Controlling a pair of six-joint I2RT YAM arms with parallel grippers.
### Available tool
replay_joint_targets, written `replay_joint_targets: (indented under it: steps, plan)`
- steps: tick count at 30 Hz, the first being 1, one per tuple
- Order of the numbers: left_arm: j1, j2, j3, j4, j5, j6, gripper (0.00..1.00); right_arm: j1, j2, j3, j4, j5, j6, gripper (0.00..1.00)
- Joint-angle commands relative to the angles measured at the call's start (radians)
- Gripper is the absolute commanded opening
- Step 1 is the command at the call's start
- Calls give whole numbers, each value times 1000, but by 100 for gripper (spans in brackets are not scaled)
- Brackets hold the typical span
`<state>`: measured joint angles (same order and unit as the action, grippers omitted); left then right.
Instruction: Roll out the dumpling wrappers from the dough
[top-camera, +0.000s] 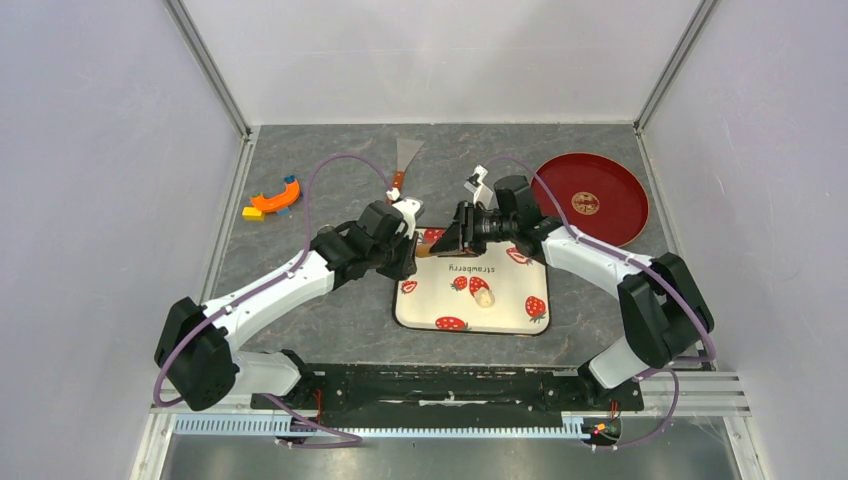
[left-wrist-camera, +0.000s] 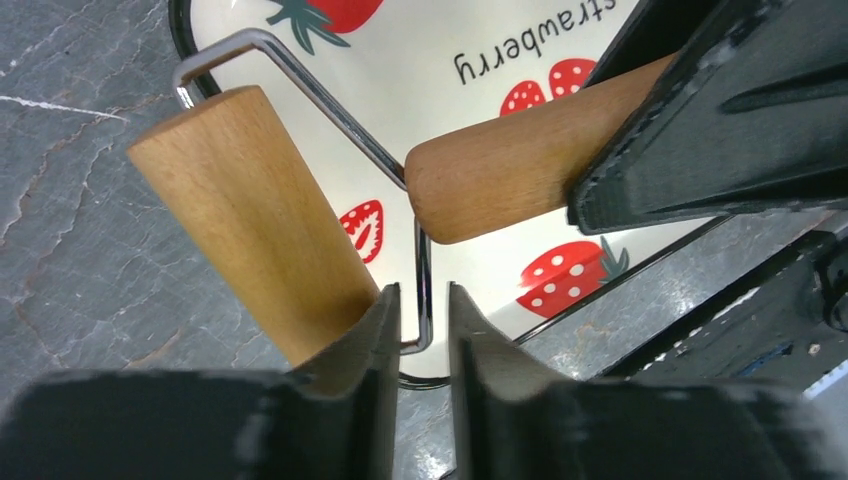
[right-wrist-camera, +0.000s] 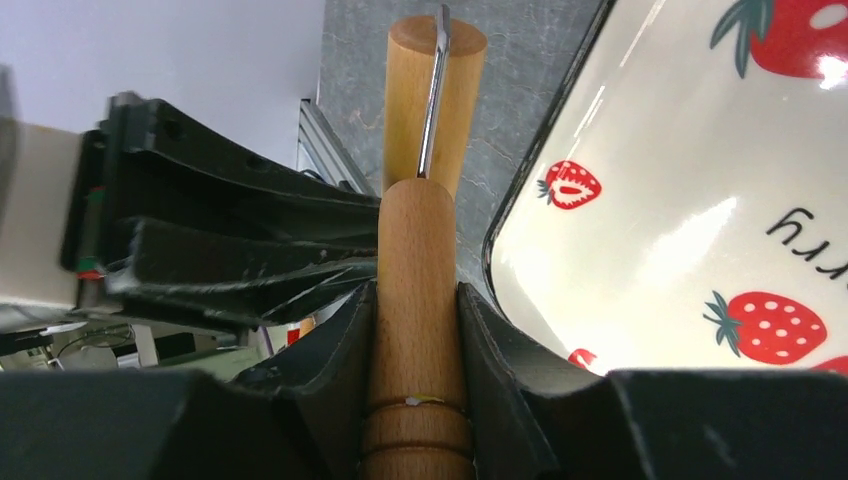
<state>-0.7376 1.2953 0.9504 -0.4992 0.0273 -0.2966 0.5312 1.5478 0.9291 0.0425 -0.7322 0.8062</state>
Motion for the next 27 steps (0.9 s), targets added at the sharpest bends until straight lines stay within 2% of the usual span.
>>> replay_joint_targets:
  steps: [1, 4, 9, 13, 17, 22, 27]
  plan:
    - [-8, -10, 53, 53, 2, 32, 40, 1, 6, 59, -40, 20, -92, 0]
    - [-6, -9, 35, 104, 30, -39, 55, 1, -8, 67, -104, 57, -170, 0]
    - [-6, -60, -58, 272, 63, -207, 73, 0, -6, 123, -261, 146, -328, 0]
    - [1, -124, -139, 339, -22, -304, 85, -14, -23, 153, -332, 185, -393, 0]
    - [38, -174, -184, 300, -100, -350, 96, -43, -62, 159, -352, 182, -402, 0]
    - [156, -184, -229, 257, 22, -360, 97, -92, -102, 175, -401, 173, -410, 0]
    - [277, -174, -298, 276, 171, -358, 97, -150, -118, 248, -546, 209, -462, 0]
